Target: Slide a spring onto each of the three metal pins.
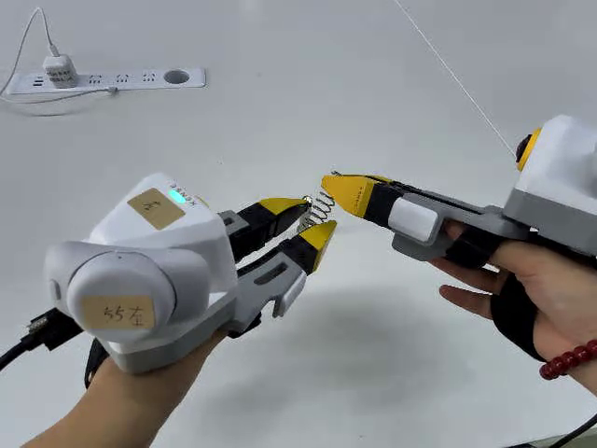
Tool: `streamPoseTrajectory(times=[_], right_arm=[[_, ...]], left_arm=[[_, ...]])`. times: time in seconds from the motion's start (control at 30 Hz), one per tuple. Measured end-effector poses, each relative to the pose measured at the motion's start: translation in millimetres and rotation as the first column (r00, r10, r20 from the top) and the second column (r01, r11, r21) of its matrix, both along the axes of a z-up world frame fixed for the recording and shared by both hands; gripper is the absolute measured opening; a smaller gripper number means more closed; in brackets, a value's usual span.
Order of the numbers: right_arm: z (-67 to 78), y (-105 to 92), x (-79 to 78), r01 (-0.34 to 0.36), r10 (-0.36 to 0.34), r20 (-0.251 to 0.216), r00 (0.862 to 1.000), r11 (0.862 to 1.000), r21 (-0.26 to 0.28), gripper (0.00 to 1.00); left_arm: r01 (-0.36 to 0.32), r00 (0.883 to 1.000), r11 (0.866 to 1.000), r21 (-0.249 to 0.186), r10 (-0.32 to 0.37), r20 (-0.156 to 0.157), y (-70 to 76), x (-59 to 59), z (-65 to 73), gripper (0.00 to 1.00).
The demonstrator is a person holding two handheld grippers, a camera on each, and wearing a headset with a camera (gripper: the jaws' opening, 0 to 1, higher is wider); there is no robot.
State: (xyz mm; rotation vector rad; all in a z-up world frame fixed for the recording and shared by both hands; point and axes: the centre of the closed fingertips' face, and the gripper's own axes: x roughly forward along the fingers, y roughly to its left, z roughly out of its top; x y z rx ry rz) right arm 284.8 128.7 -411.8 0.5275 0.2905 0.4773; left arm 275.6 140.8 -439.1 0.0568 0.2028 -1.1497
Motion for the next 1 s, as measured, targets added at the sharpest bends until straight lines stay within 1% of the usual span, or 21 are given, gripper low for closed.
streamPoseTrajectory(times=[0.07, 0.17, 0.2, 0.23, 0.33, 0.43, 0.47, 0.57, 0.67, 0.73, 0.8, 0.9, 1.0], right_arm=[[1.1, -2.0, 1.4, 0.009, -0.008, 0.013, 1.000, 1.000, -0.026, 0.11], [1.5, -5.9, 4.6, 0.022, -0.020, 0.031, 0.999, 0.997, -0.078, 0.11], [1.9, -7.2, 5.8, 0.028, -0.024, 0.039, 0.999, 0.995, -0.094, 0.11], [2.7, -8.1, 7.3, 0.027, -0.020, 0.057, 0.998, 0.992, -0.125, 0.11], [4.1, -7.1, 9.9, 0.019, -0.004, 0.090, 0.996, 0.985, -0.170, 0.11], [1.2, -7.0, 12.8, 0.020, 0.001, 0.100, 0.995, 0.976, -0.215, 0.11], [0.8, -7.0, 14.2, 0.022, 0.005, 0.111, 0.994, 0.972, -0.235, 0.11], [-1.5, -6.3, 17.2, 0.020, 0.009, 0.112, 0.994, 0.966, -0.259, 0.11], [-2.5, -6.9, 21.1, 0.025, 0.009, 0.119, 0.993, 0.960, -0.279, 0.11], [-3.8, -8.3, 24.6, 0.030, 0.007, 0.124, 0.992, 0.954, -0.298, 0.11], [-4.7, -8.9, 26.9, 0.032, 0.006, 0.123, 0.992, 0.953, -0.303, 0.11], [-6.8, -9.3, 31.7, 0.032, 0.009, 0.126, 0.992, 0.946, -0.321, 0.11], [-9.7, -9.4, 35.8, 0.032, 0.011, 0.125, 0.992, 0.941, -0.337, 0.11]], left_arm=[[-0.006, 1.000, 1.000, 0.007, 0.006, -0.009, 1.3, 1.3, -1.5, 0.24], [-0.027, 0.999, 0.998, 0.050, 0.029, -0.035, 6.4, 3.9, -8.5, 0.33], [-0.032, 0.999, 0.998, 0.054, 0.034, -0.038, 7.6, 4.6, -9.2, 0.34], [-0.042, 0.998, 0.997, 0.067, 0.045, -0.040, 10.3, 6.0, -11.1, 0.36], [-0.058, 0.997, 0.994, 0.089, 0.062, -0.047, 16.7, 8.7, -15.2, 0.40], [-0.081, 0.995, 0.991, 0.103, 0.087, -0.053, 24.4, 12.6, -17.3, 0.46], [-0.097, 0.993, 0.990, 0.107, 0.103, -0.052, 28.2, 14.9, -17.3, 0.49], [-0.131, 0.989, 0.985, 0.110, 0.137, -0.049, 36.5, 19.5, -16.6, 0.57], [-0.159, 0.985, 0.980, 0.123, 0.165, -0.040, 43.9, 23.7, -17.1, 0.63], [-0.171, 0.984, 0.978, 0.123, 0.177, -0.039, 48.4, 25.7, -16.3, 0.66], [-0.187, 0.980, 0.974, 0.124, 0.193, -0.038, 52.0, 27.9, -15.6, 0.68], [-0.208, 0.977, 0.970, 0.124, 0.213, -0.027, 58.8, 31.7, -13.8, 0.73], [-0.226, 0.973, 0.966, 0.125, 0.231, -0.026, 65.6, 35.3, -13.6, 0.78]])
